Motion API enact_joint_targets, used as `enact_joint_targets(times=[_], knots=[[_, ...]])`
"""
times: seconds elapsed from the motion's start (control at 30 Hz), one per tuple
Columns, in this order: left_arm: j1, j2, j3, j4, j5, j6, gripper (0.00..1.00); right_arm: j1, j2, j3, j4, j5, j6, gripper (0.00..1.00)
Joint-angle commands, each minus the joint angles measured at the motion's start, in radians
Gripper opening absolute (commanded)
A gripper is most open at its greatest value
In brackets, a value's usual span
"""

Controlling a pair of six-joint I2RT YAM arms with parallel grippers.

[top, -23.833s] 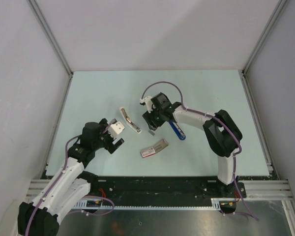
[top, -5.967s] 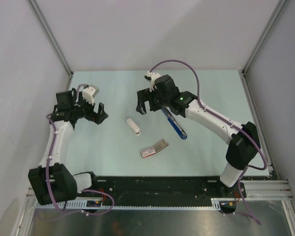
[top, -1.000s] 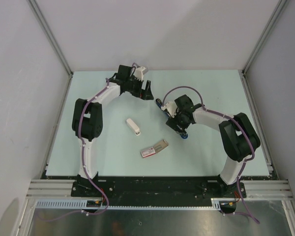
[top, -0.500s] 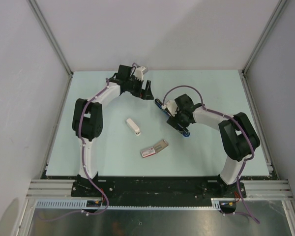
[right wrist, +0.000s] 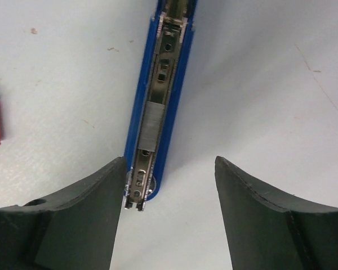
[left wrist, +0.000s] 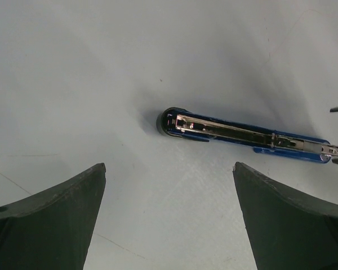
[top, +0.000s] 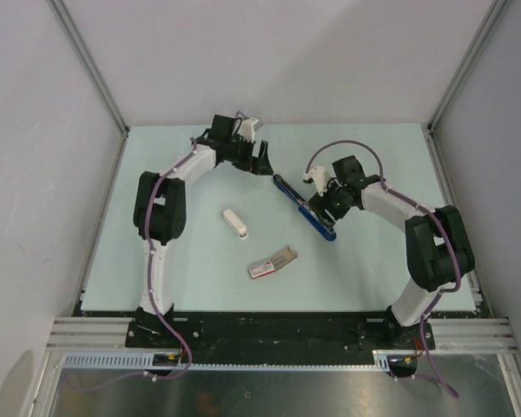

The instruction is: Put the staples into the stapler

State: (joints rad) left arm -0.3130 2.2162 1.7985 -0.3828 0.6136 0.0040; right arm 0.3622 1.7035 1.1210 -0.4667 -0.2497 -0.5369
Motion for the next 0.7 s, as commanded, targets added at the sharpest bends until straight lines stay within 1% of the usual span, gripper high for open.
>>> enact_joint_targets(times=[0.0,0.13,0.37,0.67], knots=[[-0.004,0.035,0.082,0.013,0.007,-0.064,0.99,0.01,-0.014,0.018,-0.039,-0.097,-0.025,0.68],[-0.009,0.059,0.108,0.013,0.002,-0.08,0.99,0.025,0.005,0.018,-0.032,-0.075,-0.027,0.65],[-0.012,0.091,0.145,0.014,-0.014,-0.096,1.0,0.049,0.042,0.018,-0.02,-0.029,-0.027,0.57],[-0.014,0.114,0.158,0.013,-0.011,-0.102,0.99,0.056,0.047,0.018,-0.006,0.008,-0.02,0.53]])
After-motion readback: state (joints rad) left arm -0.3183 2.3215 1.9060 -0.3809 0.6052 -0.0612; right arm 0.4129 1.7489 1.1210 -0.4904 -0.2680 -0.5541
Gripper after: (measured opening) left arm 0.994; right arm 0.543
